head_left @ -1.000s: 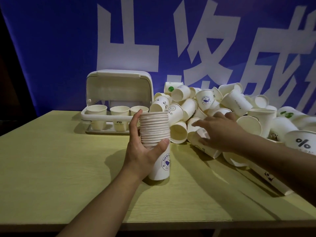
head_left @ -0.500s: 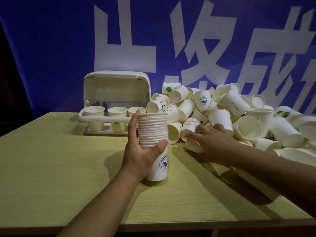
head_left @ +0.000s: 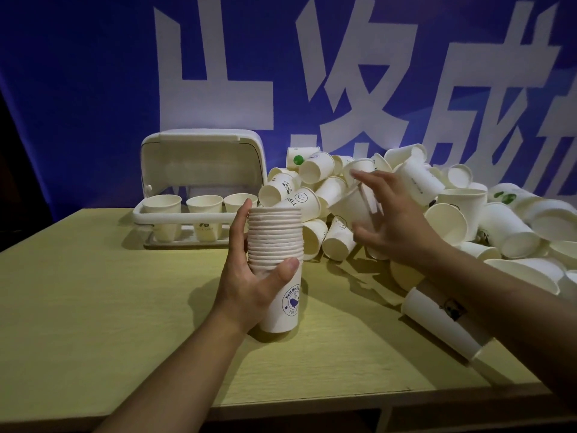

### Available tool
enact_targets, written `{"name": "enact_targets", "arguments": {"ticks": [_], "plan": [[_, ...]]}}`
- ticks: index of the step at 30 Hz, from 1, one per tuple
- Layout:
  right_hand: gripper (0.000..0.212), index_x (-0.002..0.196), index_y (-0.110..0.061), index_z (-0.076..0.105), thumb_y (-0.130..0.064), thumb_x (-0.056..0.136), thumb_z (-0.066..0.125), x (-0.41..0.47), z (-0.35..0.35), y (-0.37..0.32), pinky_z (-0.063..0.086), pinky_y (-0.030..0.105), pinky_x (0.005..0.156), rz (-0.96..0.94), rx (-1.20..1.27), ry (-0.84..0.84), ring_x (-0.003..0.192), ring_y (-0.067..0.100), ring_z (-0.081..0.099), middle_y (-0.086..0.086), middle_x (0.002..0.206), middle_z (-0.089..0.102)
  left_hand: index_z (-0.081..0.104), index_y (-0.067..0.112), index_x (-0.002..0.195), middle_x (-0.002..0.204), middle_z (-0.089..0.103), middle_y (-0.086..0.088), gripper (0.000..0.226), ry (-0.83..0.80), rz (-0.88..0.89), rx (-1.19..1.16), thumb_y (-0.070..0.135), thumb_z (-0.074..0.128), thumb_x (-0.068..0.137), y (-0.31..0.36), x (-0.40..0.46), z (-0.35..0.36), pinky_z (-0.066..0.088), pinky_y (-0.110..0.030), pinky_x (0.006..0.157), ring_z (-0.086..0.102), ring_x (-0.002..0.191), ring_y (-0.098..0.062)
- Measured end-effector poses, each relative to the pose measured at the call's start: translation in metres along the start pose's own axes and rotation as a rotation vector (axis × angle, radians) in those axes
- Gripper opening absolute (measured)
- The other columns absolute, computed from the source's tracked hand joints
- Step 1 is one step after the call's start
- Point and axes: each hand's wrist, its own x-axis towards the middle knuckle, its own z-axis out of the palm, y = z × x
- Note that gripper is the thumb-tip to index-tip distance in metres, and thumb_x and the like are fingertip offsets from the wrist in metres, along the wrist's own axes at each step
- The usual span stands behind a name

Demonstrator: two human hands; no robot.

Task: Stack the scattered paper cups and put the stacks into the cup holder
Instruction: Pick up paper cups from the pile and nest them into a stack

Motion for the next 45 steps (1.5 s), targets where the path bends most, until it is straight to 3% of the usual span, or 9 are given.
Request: {"name": "enact_targets", "arguments": {"ticks": [12, 17, 19, 21, 24, 26, 31, 38, 45], "plan": [[0.069, 0.142, -0.046, 0.035, -0.033, 0.086, 0.073, 0.012, -0.028, -0.034, 0.061, 0.027, 0.074, 0.096, 0.545, 0.135, 0.111, 0.02, 0.06, -0.007, 0.143, 0.039, 0.006, 0.076, 0.139, 0.128, 0.051, 0.023, 0.113, -0.394, -0.013, 0.317, 0.036, 0.087, 0.072, 0.029, 0.016, 0.023, 0.059, -0.037, 0.087, 0.063, 0.102, -0.004], [0.045, 0.141, -0.043, 0.046, -0.041, 0.097, 0.055, -0.014, -0.032, -0.047, 0.057, 0.03, 0.086, 0.1, 0.531, 0.039, 0.11, 0.004, 0.061, -0.011, 0.14, 0.048, -0.019, 0.069, 0.139, 0.131, 0.047, 0.017, 0.125, -0.246, 0.034, 0.271, 0.035, 0.084, 0.078, 0.035, 0.016, 0.049, 0.049, -0.02, 0.078, 0.059, 0.101, 0.001], [0.043, 0.142, -0.041, 0.047, -0.043, 0.1, 0.048, -0.026, -0.033, -0.048, 0.047, 0.022, 0.087, 0.088, 0.394, -0.051, 0.111, -0.003, 0.053, -0.015, 0.139, 0.047, -0.015, 0.067, 0.142, 0.142, 0.046, 0.013, 0.121, -0.16, 0.053, 0.22, 0.042, 0.083, 0.077, 0.032, 0.013, 0.053, 0.05, -0.023, 0.082, 0.058, 0.105, 0.003], [0.052, 0.148, -0.04, 0.038, -0.05, 0.098, 0.047, -0.04, -0.036, -0.05, 0.043, 0.018, 0.086, 0.125, 0.304, -0.155, 0.12, 0.0, 0.048, -0.013, 0.147, 0.041, -0.007, 0.069, 0.144, 0.136, 0.04, 0.035, 0.114, -0.142, 0.089, 0.258, 0.048, 0.08, 0.073, 0.026, 0.006, 0.053, 0.054, -0.03, 0.088, 0.056, 0.107, 0.006], [0.089, 0.155, -0.043, 0.009, -0.072, 0.082, 0.051, -0.07, -0.052, -0.064, 0.036, 0.04, 0.113, 0.136, 0.178, -0.327, 0.144, 0.012, 0.027, -0.013, 0.161, 0.016, 0.009, 0.068, 0.144, 0.133, 0.042, 0.037, 0.104, -0.023, 0.085, 0.267, 0.053, 0.075, 0.066, 0.015, -0.004, 0.047, 0.056, -0.041, 0.093, 0.06, 0.109, -0.004], [0.103, 0.152, -0.05, -0.001, -0.079, 0.073, 0.058, -0.106, -0.063, -0.084, 0.026, 0.038, 0.118, -0.025, -0.003, -0.468, 0.145, 0.009, 0.015, -0.018, 0.16, 0.007, 0.014, 0.061, 0.146, 0.134, 0.045, 0.031, 0.102, 0.092, 0.046, 0.224, 0.055, 0.072, 0.062, 0.011, -0.006, 0.043, 0.054, -0.042, 0.096, 0.058, 0.107, 0.001], [0.073, 0.151, -0.044, 0.02, -0.07, 0.089, 0.049, -0.199, -0.022, -0.106, 0.041, 0.041, 0.108, -0.497, -0.172, -0.619, 0.137, 0.016, 0.033, -0.009, 0.153, 0.032, 0.014, 0.056, 0.147, 0.138, 0.049, 0.019, 0.101, 0.135, 0.024, 0.21, 0.05, 0.076, 0.067, 0.01, -0.01, 0.038, 0.056, -0.048, 0.093, 0.062, 0.114, -0.011], [0.077, 0.15, -0.047, 0.012, -0.07, 0.088, 0.051, -0.238, 0.021, -0.086, 0.024, 0.033, 0.116, -0.386, -0.064, -0.954, 0.14, 0.01, 0.016, -0.013, 0.156, 0.02, 0.01, 0.039, 0.156, 0.156, 0.037, 0.0, 0.109, 0.107, 0.086, 0.228, 0.041, 0.081, 0.073, 0.011, -0.013, 0.037, 0.057, -0.047, 0.093, 0.058, 0.125, -0.018], [0.079, 0.15, -0.043, 0.023, -0.069, 0.084, 0.059, -0.262, 0.033, -0.076, 0.035, 0.034, 0.112, -0.2, 0.132, -1.098, 0.137, 0.007, 0.028, -0.016, 0.149, 0.029, 0.011, 0.031, 0.158, 0.154, 0.04, -0.003, 0.108, 0.1, 0.124, 0.194, 0.037, 0.082, 0.077, 0.002, -0.01, 0.036, 0.059, -0.044, 0.089, 0.061, 0.121, -0.018]]}}
